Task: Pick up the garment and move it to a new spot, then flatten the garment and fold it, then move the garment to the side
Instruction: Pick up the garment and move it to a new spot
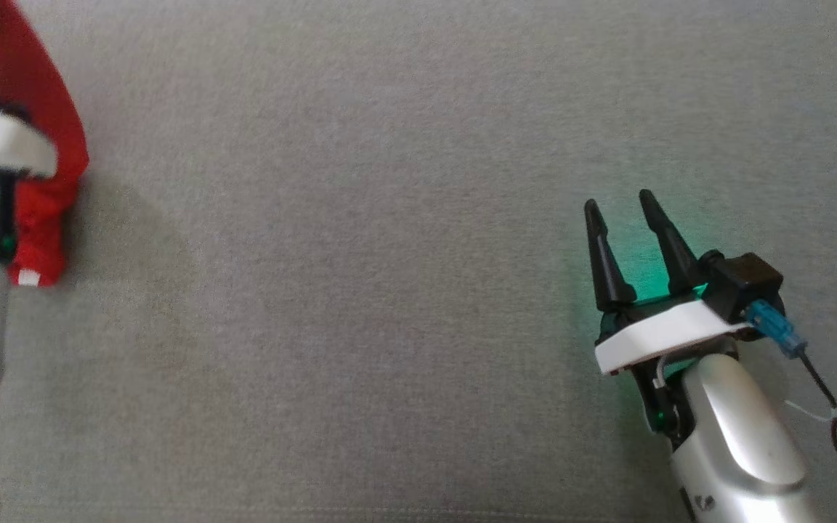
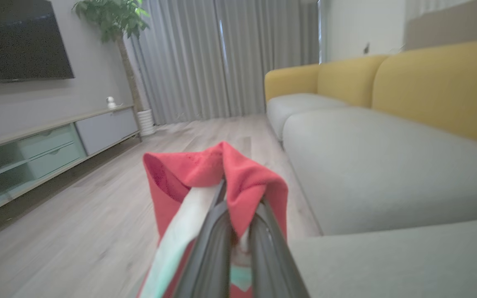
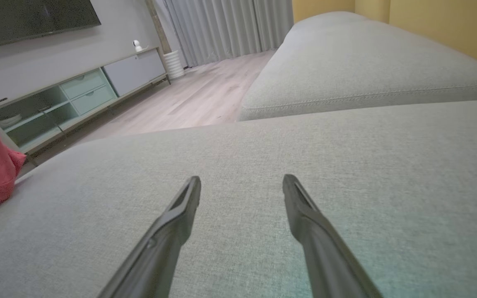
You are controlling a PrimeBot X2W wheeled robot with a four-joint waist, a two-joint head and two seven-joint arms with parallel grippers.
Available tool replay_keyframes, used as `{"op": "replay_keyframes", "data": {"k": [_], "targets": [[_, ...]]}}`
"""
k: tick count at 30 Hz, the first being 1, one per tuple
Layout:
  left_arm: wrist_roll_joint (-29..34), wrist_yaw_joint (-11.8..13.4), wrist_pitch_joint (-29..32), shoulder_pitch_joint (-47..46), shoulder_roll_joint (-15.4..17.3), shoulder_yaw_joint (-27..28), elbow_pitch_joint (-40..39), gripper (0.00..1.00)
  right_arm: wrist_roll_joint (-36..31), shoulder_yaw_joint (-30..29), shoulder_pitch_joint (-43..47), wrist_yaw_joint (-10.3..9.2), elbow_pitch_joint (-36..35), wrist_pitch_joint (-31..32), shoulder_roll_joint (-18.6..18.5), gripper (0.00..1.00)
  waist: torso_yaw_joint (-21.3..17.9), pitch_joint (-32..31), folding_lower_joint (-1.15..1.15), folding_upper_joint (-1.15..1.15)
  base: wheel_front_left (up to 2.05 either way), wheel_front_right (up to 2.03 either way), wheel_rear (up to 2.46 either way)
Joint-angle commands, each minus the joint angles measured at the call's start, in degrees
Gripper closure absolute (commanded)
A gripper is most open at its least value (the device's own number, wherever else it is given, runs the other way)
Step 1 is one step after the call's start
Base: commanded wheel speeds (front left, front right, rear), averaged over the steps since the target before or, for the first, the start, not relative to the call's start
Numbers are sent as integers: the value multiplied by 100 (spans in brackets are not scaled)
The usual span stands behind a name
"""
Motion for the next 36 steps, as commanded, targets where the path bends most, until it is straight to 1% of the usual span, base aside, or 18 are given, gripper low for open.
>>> {"op": "replay_keyframes", "data": {"k": [1,3,6,8,12,15,18,20,22,23,24,29,31,33,34,36], "targets": [[-164,10,-62,-292,178,51,-386,100,83,178,91,39,-142,-56,14,0,-205,-203,0,0,0,0,0],[-421,10,-65,-380,-11,-67,-796,100,182,230,119,39,-152,-56,14,0,-368,-313,0,0,0,0,0],[-583,10,-67,-428,-254,-465,-1326,100,299,274,179,39,-159,-56,14,0,-633,-464,0,0,0,0,0],[-647,10,-66,-437,-434,-756,-1572,100,361,291,221,39,-162,-56,14,0,-822,-544,0,0,0,0,0],[-1098,10,-32,-369,-947,-1140,-1888,100,481,336,264,39,-194,-56,14,0,-1266,-655,0,0,0,0,0],[-1351,10,-23,-307,-1243,-1441,-1995,100,524,399,275,39,-214,-56,14,0,-1597,-693,0,0,0,0,0],[-1502,10,-33,-212,-1535,-1735,-1979,100,548,417,292,39,-224,-56,14,0,-1839,-687,0,0,0,0,0],[-1546,10,-43,-108,-1693,-1867,-1864,100,557,416,305,39,-223,-56,14,0,-1940,-679,0,0,0,0,0],[-1458,10,-55,20,-1785,-1962,-1693,100,558,406,318,39,-216,-56,14,0,-1980,-672,0,0,0,0,0],[-1422,10,-59,119,-1826,-2002,-1588,55,568,393,322,39,-213,-56,14,0,-1985,-672,0,0,0,0,0],[-1409,10,-63,235,-1861,-2016,-1480,0,577,377,330,39,-211,-56,14,0,-1977,-679,0,0,0,0,0],[-1064,109,-68,1075,-1931,-1719,-1349,0,581,229,393,39,-229,-56,14,0,-1731,-784,0,0,0,0,0],[-951,175,-68,1524,-1911,-1412,-1373,0,575,200,420,39,-240,-56,14,0,-1609,-851,0,0,0,0,0],[-825,288,-69,1994,-1875,-993,-1469,0,544,147,443,39,-236,-56,14,0,-1464,-946,0,0,0,0,0],[-825,288,-69,1994,-1875,-993,-1469,0,544,147,443,39,-236,-56,14,0,-1464,-946,0,0,0,0,0],[-551,384,-69,2461,-1804,-633,-1627,0,525,70,477,39,-224,-56,14,0,-1314,-1046,0,0,0,0,0]]}}
